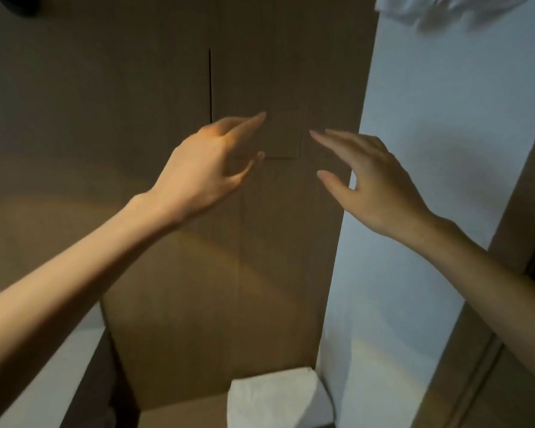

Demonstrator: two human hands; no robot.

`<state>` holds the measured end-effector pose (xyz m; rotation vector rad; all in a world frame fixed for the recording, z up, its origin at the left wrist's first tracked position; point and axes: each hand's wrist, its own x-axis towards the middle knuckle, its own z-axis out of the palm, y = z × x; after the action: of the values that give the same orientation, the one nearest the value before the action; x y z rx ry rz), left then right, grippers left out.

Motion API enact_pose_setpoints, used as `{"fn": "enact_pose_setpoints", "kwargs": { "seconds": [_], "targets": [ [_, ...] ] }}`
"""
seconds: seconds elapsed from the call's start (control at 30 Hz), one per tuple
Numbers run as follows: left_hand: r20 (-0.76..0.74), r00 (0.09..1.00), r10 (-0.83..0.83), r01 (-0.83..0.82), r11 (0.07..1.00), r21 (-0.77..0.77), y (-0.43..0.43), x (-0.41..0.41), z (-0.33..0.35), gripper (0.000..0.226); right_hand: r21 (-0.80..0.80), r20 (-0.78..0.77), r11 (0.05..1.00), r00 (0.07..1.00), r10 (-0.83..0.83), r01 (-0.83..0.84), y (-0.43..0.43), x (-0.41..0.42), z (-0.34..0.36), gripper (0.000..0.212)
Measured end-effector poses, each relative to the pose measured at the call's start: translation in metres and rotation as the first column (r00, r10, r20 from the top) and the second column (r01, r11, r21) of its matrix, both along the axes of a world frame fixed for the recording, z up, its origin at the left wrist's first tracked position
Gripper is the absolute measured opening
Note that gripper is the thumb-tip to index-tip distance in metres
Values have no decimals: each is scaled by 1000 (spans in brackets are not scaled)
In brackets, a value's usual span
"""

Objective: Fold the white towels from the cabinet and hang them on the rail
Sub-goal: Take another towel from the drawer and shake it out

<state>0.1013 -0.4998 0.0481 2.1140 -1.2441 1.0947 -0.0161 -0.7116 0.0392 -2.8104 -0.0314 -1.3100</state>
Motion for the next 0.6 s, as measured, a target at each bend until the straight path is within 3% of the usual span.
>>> {"fn": "enact_pose_setpoints", "kwargs": {
  "seconds": [0.3, 0.6],
  "targets": [
    [-126, 973, 191, -171, 974, 150, 49, -67, -126, 56, 118, -216, 985, 965, 146, -123, 33, -38, -123, 49],
    [-281, 921, 269, -197, 945, 261, 93, -112, -247, 54, 264, -406, 951, 876, 262, -162, 69, -62, -254, 44]
  ]
}}
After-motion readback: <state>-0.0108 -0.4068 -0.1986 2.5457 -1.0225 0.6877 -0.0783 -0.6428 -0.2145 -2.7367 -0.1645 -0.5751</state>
